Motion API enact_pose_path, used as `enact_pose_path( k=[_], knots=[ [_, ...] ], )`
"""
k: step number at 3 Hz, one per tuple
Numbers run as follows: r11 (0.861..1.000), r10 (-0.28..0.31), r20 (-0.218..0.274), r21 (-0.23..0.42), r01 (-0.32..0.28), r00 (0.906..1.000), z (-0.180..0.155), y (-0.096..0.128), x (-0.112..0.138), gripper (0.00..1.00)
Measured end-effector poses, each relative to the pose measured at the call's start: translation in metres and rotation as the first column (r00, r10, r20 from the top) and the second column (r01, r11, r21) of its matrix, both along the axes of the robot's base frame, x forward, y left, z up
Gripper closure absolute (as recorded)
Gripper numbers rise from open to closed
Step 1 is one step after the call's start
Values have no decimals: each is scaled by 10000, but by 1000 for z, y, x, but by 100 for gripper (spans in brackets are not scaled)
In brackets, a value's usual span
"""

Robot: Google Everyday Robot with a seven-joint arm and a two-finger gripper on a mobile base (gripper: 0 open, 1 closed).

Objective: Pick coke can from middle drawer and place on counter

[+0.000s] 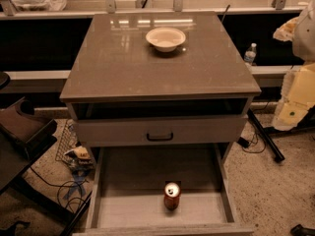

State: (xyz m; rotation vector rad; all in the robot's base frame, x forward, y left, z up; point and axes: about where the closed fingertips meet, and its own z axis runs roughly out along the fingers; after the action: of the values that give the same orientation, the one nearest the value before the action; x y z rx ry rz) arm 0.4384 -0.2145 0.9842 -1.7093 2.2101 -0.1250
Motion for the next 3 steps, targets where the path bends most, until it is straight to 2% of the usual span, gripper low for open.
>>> enact_pose_path(
  k=[1,2,3],
  knots=[
    [10000,0,2,0,0,10000,0,0,0,0],
    [9991,83,-79,422,-79,9999,-11,2,3,0],
    [9877,276,-277,1545,-230,9992,-54,4,5,0]
  ],
)
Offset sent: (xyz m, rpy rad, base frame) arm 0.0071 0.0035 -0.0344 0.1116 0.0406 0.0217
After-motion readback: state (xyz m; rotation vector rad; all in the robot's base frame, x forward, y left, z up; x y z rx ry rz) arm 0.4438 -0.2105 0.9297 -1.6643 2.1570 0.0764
